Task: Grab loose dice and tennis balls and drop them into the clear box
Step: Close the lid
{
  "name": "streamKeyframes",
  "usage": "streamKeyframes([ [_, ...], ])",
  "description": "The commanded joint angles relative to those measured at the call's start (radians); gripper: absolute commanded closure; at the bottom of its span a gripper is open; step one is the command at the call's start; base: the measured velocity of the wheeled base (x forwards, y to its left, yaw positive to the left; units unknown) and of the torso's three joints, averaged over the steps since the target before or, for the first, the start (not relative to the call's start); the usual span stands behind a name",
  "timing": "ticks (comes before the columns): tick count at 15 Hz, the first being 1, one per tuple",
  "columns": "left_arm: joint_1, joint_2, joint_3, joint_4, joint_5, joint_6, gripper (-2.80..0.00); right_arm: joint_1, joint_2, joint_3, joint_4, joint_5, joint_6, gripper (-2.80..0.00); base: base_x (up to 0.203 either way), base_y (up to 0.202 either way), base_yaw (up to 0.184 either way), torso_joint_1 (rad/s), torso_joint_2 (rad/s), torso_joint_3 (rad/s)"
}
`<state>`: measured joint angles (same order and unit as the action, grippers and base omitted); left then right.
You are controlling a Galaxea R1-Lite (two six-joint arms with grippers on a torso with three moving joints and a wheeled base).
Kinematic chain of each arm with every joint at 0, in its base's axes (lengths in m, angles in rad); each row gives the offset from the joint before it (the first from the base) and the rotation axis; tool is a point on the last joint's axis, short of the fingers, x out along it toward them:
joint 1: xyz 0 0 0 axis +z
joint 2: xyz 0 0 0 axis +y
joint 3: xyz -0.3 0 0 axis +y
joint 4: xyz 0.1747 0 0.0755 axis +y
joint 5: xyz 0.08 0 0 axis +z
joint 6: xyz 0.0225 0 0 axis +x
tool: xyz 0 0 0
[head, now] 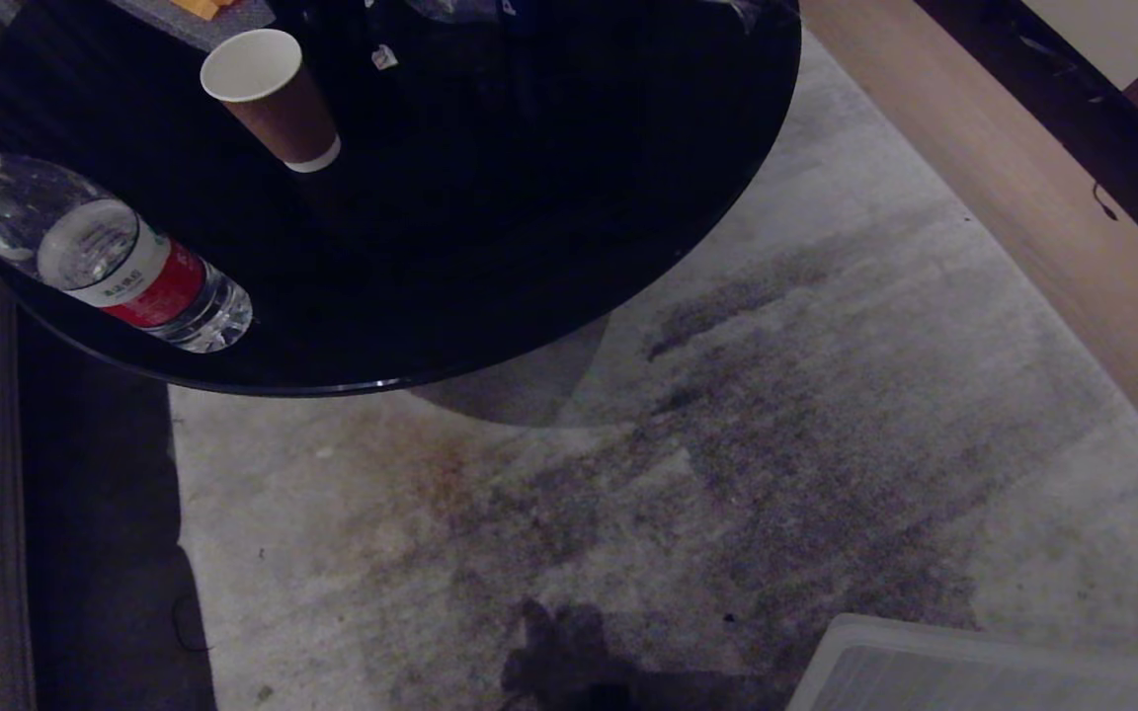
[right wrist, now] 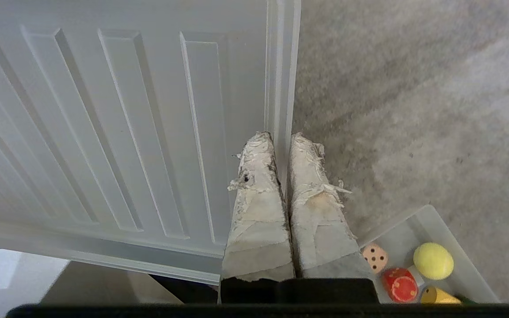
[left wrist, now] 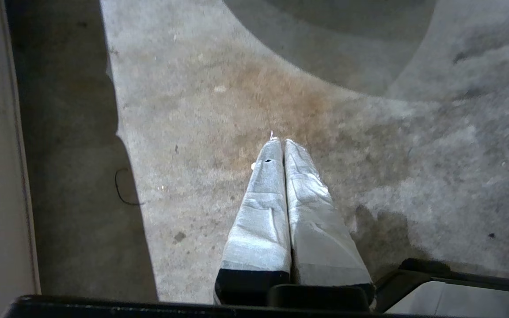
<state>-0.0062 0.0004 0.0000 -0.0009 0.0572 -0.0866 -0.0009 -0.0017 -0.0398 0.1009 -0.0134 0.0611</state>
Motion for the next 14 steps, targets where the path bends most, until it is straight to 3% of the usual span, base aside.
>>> streamKeyframes([
  [1, 0.000, 0.001, 0.002, -0.001, 0.001, -0.002, 0.00, -0.001, 0.002, 0.000, 0.000, 0.000, -0.001, 0.00, 0.000, 0.000, 0.000, 0.002, 0.00, 0.201],
  [14, 0.000, 0.001, 0.002, -0.001, 0.001, 0.001, 0.00, -0.001, 0.002, 0.000, 0.000, 0.000, 0.000, 0.00, 0.000, 0.000, 0.000, 0.002, 0.00, 0.191],
])
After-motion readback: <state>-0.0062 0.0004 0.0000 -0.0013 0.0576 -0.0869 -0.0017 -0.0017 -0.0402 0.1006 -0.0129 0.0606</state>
